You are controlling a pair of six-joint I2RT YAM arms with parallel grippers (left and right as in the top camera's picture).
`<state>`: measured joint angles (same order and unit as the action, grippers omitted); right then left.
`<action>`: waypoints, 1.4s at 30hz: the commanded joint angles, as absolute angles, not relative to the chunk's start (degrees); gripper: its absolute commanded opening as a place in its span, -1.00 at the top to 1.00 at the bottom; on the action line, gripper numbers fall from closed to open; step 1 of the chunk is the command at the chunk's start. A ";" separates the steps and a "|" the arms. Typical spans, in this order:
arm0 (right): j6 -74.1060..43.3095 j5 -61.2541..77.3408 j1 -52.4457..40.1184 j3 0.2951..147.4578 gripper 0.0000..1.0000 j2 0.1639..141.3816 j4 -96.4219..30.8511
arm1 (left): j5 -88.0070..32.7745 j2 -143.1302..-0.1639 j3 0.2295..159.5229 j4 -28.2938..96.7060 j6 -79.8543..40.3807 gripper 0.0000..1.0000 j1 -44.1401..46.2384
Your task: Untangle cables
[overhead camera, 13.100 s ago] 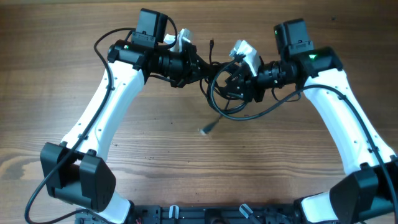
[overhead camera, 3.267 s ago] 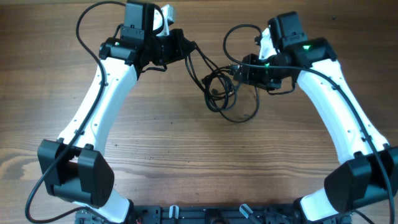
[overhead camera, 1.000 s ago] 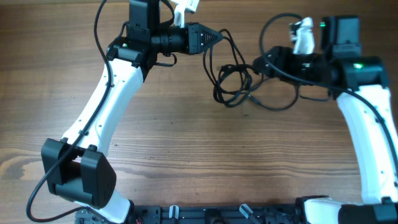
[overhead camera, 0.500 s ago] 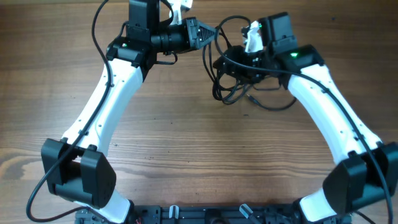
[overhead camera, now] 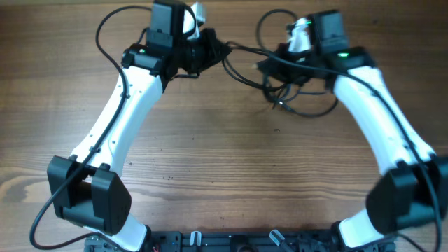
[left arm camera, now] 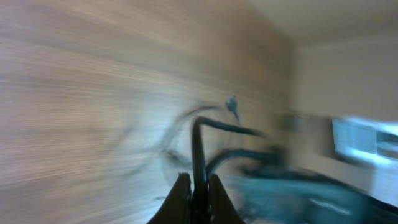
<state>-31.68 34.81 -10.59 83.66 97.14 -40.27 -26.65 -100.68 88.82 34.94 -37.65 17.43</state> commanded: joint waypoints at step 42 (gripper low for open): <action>-15.03 38.61 0.95 83.70 0.02 81.28 -54.89 | -62.33 -100.51 88.95 4.62 -47.27 0.91 14.02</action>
<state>-16.58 37.89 3.70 82.43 82.06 -55.68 -60.16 -100.49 88.38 5.50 -40.66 14.13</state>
